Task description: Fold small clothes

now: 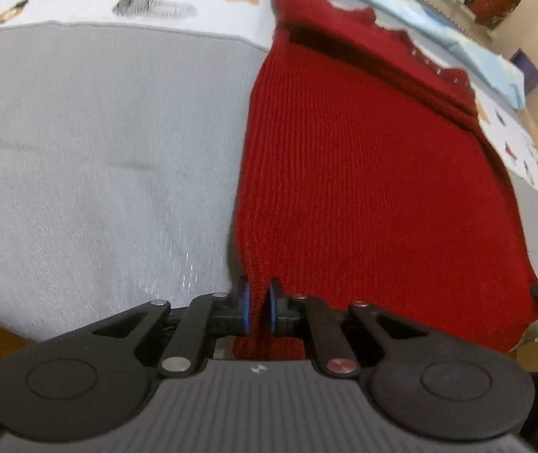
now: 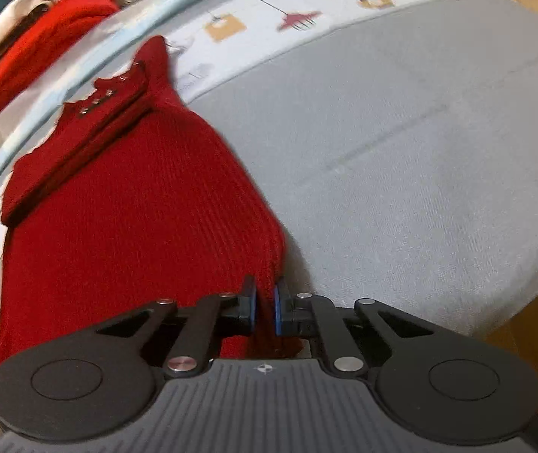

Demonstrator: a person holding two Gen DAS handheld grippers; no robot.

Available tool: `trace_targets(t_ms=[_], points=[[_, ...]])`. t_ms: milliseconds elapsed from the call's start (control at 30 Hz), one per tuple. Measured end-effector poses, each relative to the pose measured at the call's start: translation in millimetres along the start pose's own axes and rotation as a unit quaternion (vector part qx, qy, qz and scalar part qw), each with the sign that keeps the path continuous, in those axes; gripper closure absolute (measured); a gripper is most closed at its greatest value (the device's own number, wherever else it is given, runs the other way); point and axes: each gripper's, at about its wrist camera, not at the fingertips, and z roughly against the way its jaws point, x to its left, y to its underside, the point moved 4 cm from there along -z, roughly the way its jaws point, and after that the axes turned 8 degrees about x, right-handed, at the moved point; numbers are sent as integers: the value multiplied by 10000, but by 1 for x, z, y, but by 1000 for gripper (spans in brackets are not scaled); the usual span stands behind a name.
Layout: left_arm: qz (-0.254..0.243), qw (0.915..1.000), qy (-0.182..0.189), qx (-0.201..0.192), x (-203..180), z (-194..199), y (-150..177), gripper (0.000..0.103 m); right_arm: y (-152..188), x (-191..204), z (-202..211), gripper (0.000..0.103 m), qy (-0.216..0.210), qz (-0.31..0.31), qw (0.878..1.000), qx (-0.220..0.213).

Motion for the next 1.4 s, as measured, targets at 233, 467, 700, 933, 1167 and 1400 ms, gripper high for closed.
trace_targets(t_ms=[233,467,700,933,1167,1400], points=[[-75,9994,-202,281,0,-15,1,84,9,3,-21,80,502,271,9973,462],[-279,9990,-326,115,-9,-16,1,91,10,5,-24,89,497,468,9967,443],[-560,9976,-12,-402,-22,34,-3,94,1,16,5,93,11,315,9994,-137],[-806,9911,422,-974,-30,113,-3,97,-10,31,77,94,-877,243,9920,-869],[-1018,9814,880,-1368,-24,200,38,98,15,33,159,95,-1314,533,9823,-1224],[-579,9738,1396,-1697,-2,233,22,98,30,8,218,95,-1830,333,9750,-1214]])
